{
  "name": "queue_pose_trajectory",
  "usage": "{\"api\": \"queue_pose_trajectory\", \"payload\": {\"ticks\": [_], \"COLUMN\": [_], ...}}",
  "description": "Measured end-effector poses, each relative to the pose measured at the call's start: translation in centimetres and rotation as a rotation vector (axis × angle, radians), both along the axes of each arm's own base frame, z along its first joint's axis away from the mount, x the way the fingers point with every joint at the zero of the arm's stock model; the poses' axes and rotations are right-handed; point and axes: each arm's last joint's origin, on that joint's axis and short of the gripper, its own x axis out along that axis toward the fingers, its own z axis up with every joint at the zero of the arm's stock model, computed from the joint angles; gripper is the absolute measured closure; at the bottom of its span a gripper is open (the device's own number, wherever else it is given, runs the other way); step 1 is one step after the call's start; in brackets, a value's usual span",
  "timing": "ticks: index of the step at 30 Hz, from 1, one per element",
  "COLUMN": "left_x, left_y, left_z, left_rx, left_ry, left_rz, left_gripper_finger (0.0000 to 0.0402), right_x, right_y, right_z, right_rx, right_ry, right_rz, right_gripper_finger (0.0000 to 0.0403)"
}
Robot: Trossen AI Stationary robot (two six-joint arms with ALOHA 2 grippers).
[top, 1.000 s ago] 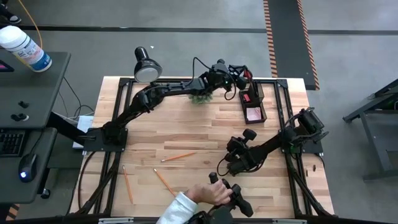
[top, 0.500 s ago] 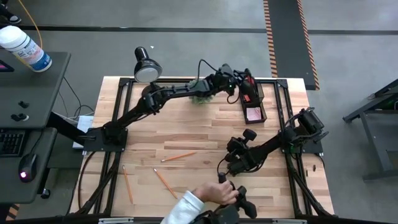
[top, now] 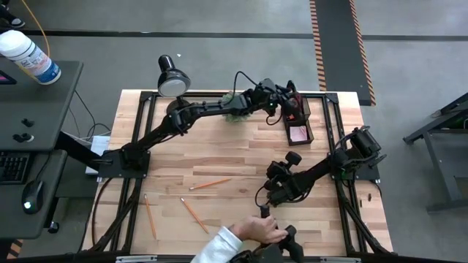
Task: Pick and place office supplies into organizer
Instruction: Put the scissors into the desk organizer, then put the right pencil into the desk organizer
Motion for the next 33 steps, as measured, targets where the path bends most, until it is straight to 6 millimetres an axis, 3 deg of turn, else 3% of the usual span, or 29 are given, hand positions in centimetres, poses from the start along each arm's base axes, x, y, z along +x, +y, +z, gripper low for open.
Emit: {"api": "queue_pose_trajectory", "payload": {"ticks": [7,14,22,26,33], "left_x": [0.4,-0.1,-1.0,-1.5,-1.8], "left_y": [-0.3,0.1,-0.7,-2.4,-6.5], "left_z": [1.5,3.7,6.1,8.3,11.9], "left_rx": [0.005,0.103,0.127,0.062,0.001], "left_ry": [-0.177,-0.386,-0.686,-0.849,-0.927], "left_rz": [0.006,0.185,0.523,0.673,0.823], "left_gripper_finger": [0.0229,0.0209,0.0229,0.0248,0.0282], "right_x": [0.0,0.1,0.1,0.1,-0.1], "right_y": [0.0,0.1,0.1,0.1,0.4], "right_z": [0.0,0.0,0.0,0.0,-0.1], "right_rx": [0.007,0.018,0.019,0.019,0.041], "right_ry": [0.002,-0.005,-0.005,-0.006,-0.018], "right_rz": [0.000,-0.002,-0.002,-0.003,-0.006], "right_gripper_finger": [0.0400,0.0401,0.0401,0.0399,0.0400]}}
